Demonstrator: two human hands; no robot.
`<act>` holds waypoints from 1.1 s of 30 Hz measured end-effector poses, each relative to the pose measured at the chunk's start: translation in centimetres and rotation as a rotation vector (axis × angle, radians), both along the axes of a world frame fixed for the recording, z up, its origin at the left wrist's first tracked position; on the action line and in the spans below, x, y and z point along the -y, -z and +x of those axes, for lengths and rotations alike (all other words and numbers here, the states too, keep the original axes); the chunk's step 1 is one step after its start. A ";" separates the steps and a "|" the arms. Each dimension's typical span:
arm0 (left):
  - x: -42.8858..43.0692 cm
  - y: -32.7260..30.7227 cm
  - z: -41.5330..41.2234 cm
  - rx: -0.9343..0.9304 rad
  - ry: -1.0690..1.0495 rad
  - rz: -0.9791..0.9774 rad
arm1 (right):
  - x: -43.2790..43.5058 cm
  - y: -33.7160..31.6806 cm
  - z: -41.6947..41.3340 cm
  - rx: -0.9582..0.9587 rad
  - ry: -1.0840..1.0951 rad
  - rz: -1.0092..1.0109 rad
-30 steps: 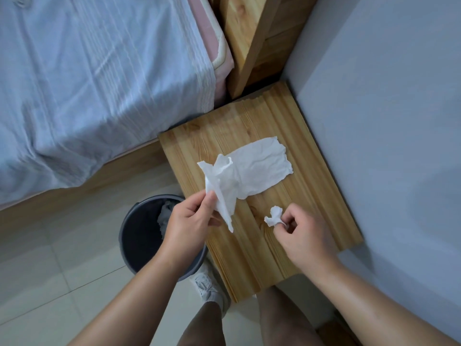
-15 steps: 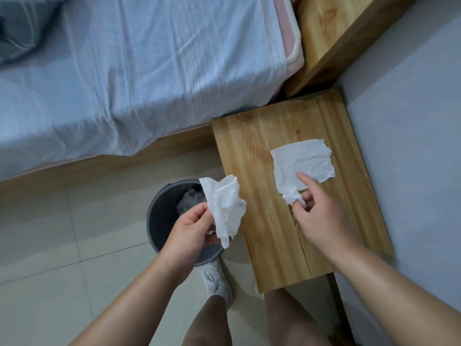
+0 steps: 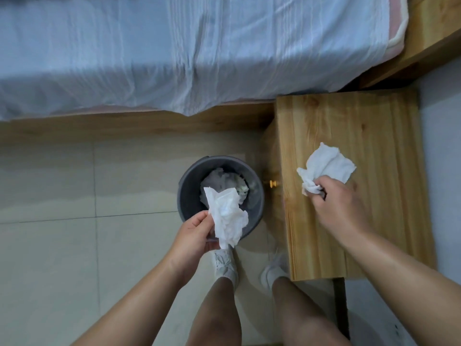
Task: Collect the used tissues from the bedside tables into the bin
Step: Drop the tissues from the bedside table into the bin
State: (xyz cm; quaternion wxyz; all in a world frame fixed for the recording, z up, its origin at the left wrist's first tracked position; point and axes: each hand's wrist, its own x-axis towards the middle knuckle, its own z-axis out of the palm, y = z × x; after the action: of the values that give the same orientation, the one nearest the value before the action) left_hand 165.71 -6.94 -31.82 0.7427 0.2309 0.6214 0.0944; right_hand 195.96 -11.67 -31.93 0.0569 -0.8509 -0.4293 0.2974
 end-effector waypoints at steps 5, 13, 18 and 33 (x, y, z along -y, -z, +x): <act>0.2 2.6 -3.1 -0.177 -0.023 0.025 | -0.5 -0.6 -8.6 -0.215 -0.139 0.053; -0.4 7.8 -4.3 -0.308 0.026 0.078 | -1.7 5.1 -16.3 -0.433 0.015 -0.130; -0.1 10.4 -3.3 -0.340 0.118 0.071 | -1.5 9.4 -16.4 -0.378 -0.106 -0.288; -1.1 16.2 -8.5 -0.511 0.183 0.164 | -4.0 14.6 -13.3 -0.300 0.436 -0.196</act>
State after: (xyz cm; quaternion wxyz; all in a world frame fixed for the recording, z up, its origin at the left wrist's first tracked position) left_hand 157.21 -5.87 -47.98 0.5461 0.3619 0.7554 0.0155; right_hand 182.62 -7.72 -46.53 0.1001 -0.8711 -0.1921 0.4408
